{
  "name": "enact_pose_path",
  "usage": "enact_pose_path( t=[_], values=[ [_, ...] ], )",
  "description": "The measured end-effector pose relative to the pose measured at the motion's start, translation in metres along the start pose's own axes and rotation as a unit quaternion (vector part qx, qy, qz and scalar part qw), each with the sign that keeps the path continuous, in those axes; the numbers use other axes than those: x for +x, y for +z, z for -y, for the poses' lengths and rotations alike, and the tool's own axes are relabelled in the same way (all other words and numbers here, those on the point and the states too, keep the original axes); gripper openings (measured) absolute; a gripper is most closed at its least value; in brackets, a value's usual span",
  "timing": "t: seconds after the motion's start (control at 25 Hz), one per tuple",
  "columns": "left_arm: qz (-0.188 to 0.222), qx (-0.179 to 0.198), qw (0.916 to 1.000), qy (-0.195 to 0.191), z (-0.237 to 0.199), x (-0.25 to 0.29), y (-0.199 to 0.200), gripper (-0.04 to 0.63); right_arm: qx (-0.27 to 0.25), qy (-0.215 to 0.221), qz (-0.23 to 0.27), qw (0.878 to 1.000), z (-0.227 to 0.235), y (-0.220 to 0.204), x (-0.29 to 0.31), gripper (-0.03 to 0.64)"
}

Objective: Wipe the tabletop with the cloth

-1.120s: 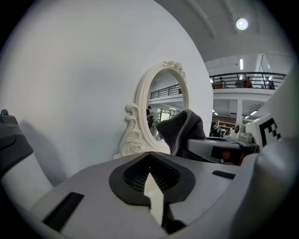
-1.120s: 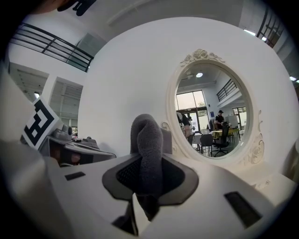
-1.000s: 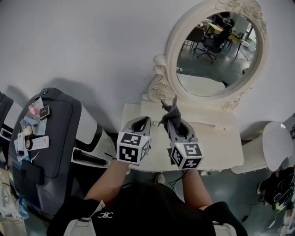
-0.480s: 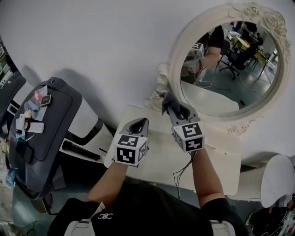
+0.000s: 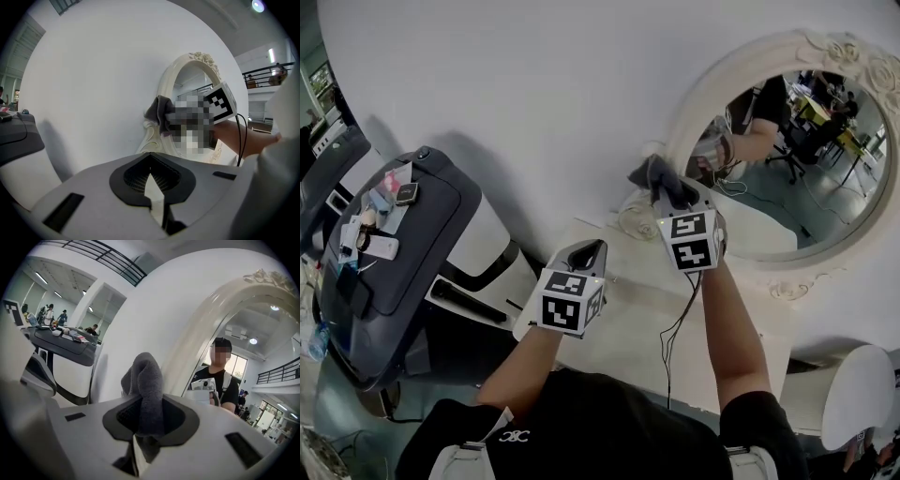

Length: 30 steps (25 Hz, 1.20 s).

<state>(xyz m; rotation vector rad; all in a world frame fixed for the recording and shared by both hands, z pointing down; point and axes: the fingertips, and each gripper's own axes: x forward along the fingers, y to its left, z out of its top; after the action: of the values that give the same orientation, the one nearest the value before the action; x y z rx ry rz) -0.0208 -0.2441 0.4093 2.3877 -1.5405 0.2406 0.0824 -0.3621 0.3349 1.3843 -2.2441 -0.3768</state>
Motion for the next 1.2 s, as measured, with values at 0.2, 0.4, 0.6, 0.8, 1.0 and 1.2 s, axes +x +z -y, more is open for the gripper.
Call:
enact_pose_path(
  t=[0.2, 0.4, 0.6, 0.8, 1.0, 1.2],
  values=[
    [0.001, -0.002, 0.9999, -0.013, -0.007, 0.004, 0.001, 0.006, -0.009, -0.032, -0.017, 0.999, 0.006, 0.003, 0.005, 0.083],
    [0.006, -0.006, 0.9997, -0.025, -0.016, 0.007, 0.006, 0.006, -0.015, -0.052, -0.027, 0.998, 0.01, 0.009, 0.003, 0.083],
    [0.009, -0.002, 0.999, -0.044, -0.013, 0.009, 0.01, 0.006, -0.031, -0.085, -0.013, 0.996, 0.024, 0.033, -0.006, 0.083],
    [0.014, 0.001, 0.9983, -0.057, -0.014, 0.008, 0.014, 0.006, -0.038, -0.107, -0.003, 0.994, 0.039, 0.054, -0.015, 0.083],
    [0.017, 0.002, 0.9975, -0.068, -0.012, 0.009, 0.018, 0.006, -0.017, -0.118, 0.011, 0.993, 0.06, 0.077, -0.026, 0.083],
    [0.014, 0.002, 0.9967, -0.08, -0.011, 0.011, 0.016, 0.006, 0.004, -0.133, 0.033, 0.991, 0.087, 0.1, -0.041, 0.083]
  ],
)
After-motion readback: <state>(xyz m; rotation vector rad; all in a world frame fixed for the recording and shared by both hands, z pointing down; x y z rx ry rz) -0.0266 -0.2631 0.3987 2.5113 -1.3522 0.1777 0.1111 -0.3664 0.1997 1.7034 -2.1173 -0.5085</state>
